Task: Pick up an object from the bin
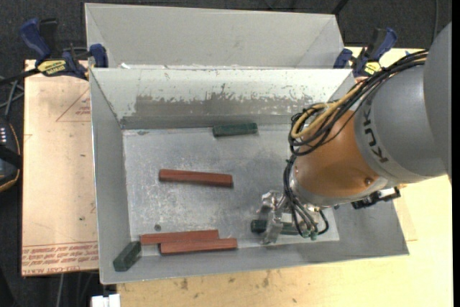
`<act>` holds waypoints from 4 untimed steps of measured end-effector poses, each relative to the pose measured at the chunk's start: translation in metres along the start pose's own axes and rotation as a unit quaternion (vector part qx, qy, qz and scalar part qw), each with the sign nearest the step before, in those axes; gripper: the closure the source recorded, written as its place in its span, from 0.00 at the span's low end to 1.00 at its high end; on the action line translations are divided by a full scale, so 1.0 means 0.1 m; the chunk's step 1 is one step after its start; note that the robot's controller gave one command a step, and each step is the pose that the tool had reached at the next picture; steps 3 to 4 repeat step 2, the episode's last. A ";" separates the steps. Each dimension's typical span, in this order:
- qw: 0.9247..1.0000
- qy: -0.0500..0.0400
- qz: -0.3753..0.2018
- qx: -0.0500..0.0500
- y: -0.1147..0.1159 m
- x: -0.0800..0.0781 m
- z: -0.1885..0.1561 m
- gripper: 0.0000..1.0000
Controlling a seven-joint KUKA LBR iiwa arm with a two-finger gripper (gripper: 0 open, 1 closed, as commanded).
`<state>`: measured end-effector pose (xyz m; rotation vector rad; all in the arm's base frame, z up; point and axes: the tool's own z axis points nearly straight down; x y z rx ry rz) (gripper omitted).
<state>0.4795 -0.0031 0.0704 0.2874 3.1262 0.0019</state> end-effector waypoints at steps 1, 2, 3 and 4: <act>1.000 0.002 -0.001 0.000 -0.11 -0.33 -0.34 1.00; 1.000 0.000 -0.012 0.000 0.03 -0.26 -1.33 1.00; 1.000 0.000 -0.012 0.000 0.03 -0.26 -1.33 1.00; 1.000 0.000 -0.012 0.000 0.03 -0.26 -1.33 1.00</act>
Offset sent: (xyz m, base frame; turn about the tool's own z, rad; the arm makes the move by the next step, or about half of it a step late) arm 0.0248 -0.0025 0.1330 -0.0213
